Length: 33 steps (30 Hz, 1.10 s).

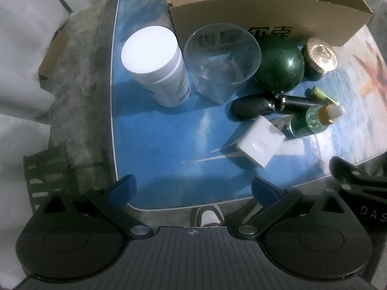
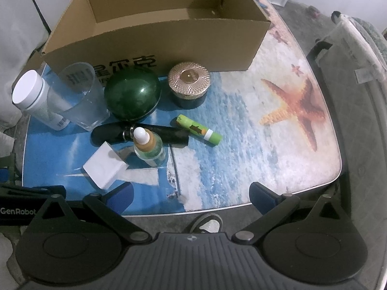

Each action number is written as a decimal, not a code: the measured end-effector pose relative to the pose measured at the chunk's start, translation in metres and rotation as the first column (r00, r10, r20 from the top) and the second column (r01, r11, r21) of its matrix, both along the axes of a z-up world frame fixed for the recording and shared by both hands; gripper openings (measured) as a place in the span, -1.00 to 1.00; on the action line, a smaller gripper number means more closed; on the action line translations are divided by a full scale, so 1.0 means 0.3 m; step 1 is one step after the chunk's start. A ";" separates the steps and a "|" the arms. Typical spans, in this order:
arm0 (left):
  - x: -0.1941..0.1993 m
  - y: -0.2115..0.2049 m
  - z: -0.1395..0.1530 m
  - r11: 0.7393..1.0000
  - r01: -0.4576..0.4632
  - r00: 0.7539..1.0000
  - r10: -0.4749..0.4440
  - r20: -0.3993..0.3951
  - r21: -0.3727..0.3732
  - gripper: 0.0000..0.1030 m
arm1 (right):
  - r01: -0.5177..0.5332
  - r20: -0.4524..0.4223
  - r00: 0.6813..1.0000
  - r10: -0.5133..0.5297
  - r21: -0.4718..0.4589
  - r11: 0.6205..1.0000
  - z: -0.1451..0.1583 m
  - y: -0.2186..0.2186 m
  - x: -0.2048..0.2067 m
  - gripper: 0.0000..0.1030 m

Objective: Organize rigid objects

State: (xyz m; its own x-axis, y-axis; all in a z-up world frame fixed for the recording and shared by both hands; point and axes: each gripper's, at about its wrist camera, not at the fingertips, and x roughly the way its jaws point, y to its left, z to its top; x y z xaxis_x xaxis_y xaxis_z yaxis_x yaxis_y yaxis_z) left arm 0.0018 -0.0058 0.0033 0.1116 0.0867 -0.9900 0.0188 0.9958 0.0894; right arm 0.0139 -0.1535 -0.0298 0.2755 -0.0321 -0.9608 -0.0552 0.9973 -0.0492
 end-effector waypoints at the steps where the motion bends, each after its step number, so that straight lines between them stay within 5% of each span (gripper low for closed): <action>1: 0.002 0.000 0.001 1.000 -0.001 1.000 0.001 0.000 0.000 0.98 | -0.001 0.000 1.000 0.001 -0.001 1.000 0.000 -0.002 -0.003 1.00; 33: -0.011 -0.001 -0.005 1.000 0.011 1.000 -0.011 0.011 0.003 0.98 | 0.004 -0.006 1.000 -0.004 -0.014 1.000 -0.003 0.014 -0.009 1.00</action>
State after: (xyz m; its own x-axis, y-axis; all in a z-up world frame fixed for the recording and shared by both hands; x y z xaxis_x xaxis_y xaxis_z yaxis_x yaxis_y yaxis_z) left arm -0.0015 -0.0061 0.0018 0.1235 0.0880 -0.9884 0.0291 0.9953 0.0923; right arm 0.0111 -0.1492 -0.0306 0.2694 -0.0463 -0.9619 -0.0520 0.9967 -0.0626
